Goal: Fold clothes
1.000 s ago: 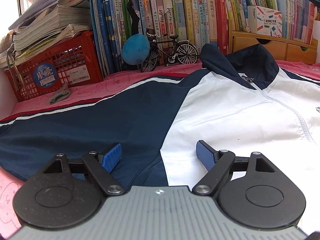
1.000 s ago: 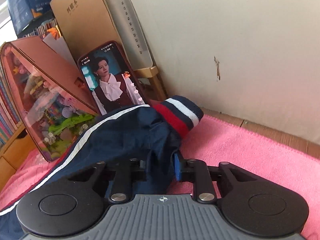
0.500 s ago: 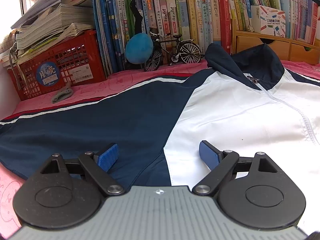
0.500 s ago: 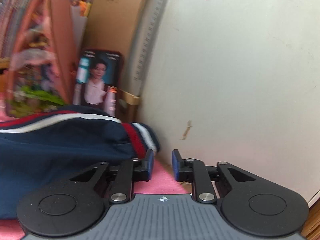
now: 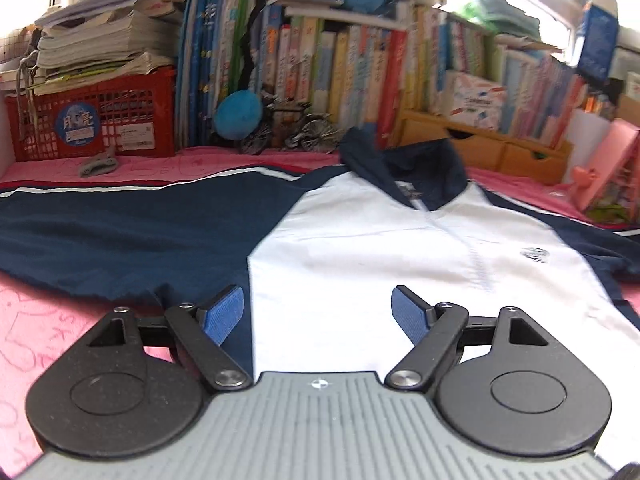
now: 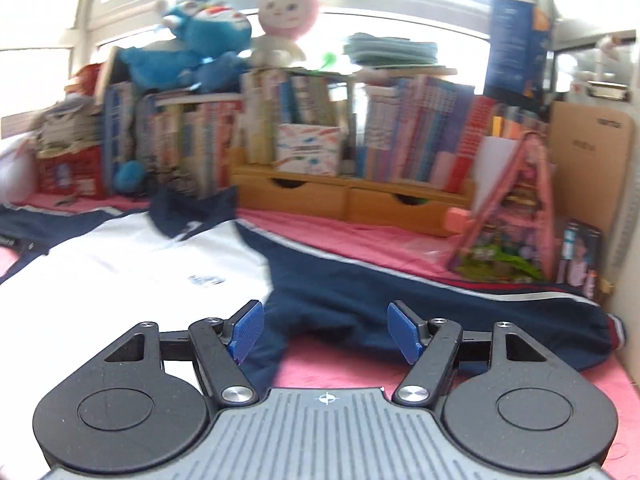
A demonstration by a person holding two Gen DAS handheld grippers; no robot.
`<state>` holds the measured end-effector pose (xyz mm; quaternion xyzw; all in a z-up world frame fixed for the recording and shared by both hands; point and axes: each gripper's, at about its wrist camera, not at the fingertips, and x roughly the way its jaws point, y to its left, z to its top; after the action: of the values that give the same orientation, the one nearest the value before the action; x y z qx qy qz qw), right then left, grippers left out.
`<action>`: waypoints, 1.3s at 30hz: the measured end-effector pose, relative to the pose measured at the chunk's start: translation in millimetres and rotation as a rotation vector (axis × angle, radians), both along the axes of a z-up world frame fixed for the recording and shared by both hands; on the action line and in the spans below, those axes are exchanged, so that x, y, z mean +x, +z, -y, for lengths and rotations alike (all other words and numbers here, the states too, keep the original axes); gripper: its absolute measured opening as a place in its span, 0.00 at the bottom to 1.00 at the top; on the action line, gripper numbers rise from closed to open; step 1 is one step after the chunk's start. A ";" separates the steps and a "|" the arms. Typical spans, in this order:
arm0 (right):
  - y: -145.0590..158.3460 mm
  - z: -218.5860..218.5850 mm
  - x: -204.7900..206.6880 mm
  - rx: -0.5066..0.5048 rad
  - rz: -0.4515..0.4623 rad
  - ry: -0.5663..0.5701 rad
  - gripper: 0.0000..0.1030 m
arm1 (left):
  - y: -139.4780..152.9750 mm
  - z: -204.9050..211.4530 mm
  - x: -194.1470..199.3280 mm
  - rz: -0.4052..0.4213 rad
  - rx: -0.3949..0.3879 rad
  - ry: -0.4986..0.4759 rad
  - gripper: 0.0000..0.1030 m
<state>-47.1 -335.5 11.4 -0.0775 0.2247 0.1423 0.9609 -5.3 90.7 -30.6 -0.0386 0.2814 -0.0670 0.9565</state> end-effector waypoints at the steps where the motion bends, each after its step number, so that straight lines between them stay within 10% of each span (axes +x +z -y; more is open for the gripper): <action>1: -3.8 -21.2 -12.3 -0.014 -0.008 0.061 0.67 | 1.5 7.5 -19.6 0.018 0.003 -0.035 0.80; 7: -35.8 -122.1 -83.6 0.016 -0.062 0.313 0.74 | -18.5 32.0 -95.7 0.064 0.032 -0.107 0.82; 12: -80.4 -144.7 -113.1 0.057 0.027 0.147 0.77 | -48.4 29.5 -114.5 0.121 0.159 0.014 0.85; 16: -97.0 -121.5 -119.2 -0.089 0.221 -0.056 0.87 | -56.1 8.0 -124.3 0.160 0.148 0.081 0.89; 24: -62.9 -12.5 -106.7 -0.156 0.072 -0.394 0.96 | -54.5 -2.0 -128.6 0.143 0.128 0.106 0.91; 31: -18.8 74.3 -149.4 -0.508 0.118 -0.715 0.96 | -54.8 -2.5 -128.3 0.128 0.118 0.107 0.91; 35: -0.7 83.4 -175.2 -0.511 0.104 -0.683 0.99 | -53.9 -1.3 -127.6 0.121 0.117 0.114 0.91; 39: -27.5 33.1 -165.7 -0.295 0.084 -0.481 0.99 | -41.1 2.2 -126.4 0.103 0.089 0.125 0.84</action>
<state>-212.7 -368.6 -16.1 -0.1666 0.2148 -0.1270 0.9539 -131.7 88.5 -71.7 -0.0101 0.2317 0.0033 0.9727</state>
